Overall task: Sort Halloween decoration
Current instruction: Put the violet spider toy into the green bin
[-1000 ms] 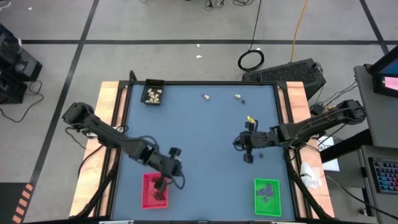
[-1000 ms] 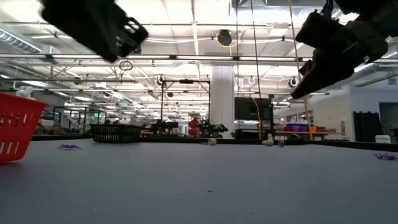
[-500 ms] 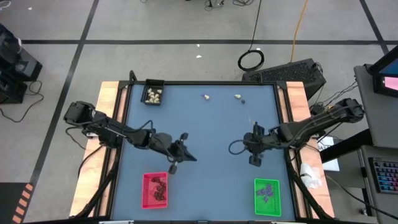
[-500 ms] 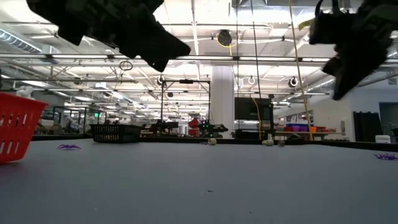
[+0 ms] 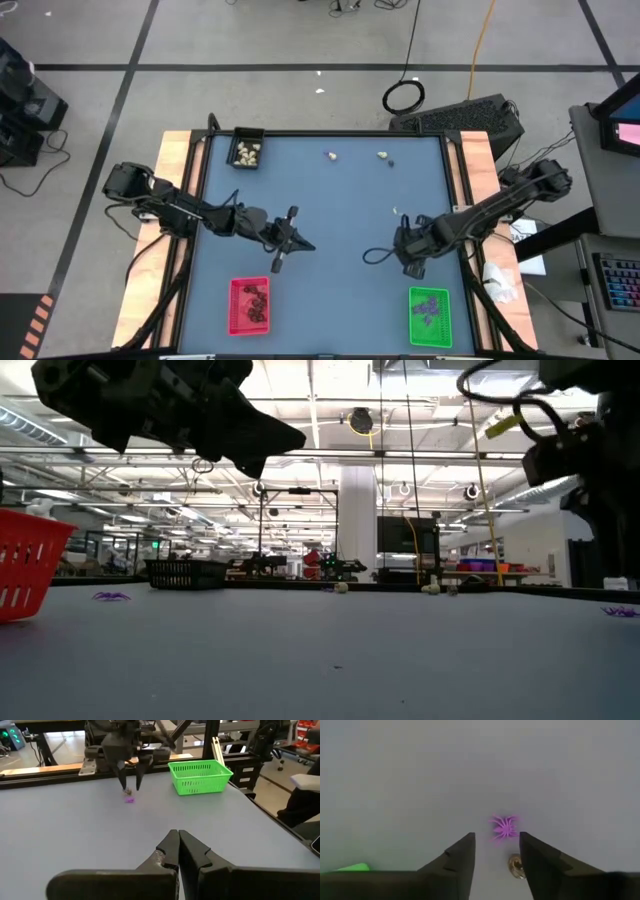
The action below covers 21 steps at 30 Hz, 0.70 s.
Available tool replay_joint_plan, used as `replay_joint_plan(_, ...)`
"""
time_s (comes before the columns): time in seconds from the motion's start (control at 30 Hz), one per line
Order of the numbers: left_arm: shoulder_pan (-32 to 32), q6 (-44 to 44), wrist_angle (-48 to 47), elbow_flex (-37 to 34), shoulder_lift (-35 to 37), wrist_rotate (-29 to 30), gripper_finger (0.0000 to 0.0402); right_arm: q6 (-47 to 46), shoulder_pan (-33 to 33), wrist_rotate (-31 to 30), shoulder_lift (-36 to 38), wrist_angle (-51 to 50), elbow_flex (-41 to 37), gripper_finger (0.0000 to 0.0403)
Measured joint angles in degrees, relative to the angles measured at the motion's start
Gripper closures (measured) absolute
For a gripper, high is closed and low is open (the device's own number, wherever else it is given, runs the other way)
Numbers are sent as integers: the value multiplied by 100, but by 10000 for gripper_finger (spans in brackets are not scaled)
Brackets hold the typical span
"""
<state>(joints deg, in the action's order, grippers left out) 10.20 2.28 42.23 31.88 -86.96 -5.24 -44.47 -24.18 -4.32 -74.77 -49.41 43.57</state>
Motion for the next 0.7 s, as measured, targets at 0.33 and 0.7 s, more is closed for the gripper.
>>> replay_joint_plan(0.33, 0, 15, -27, 0, 0, 11, 400, 216, 110, -3, -751, -17, -2, 248)
replay_joint_plan(0.7, 0, 0, -82, 2, 0, 11, 400, 664, 394, 63, -1153, 105, 13, 265)
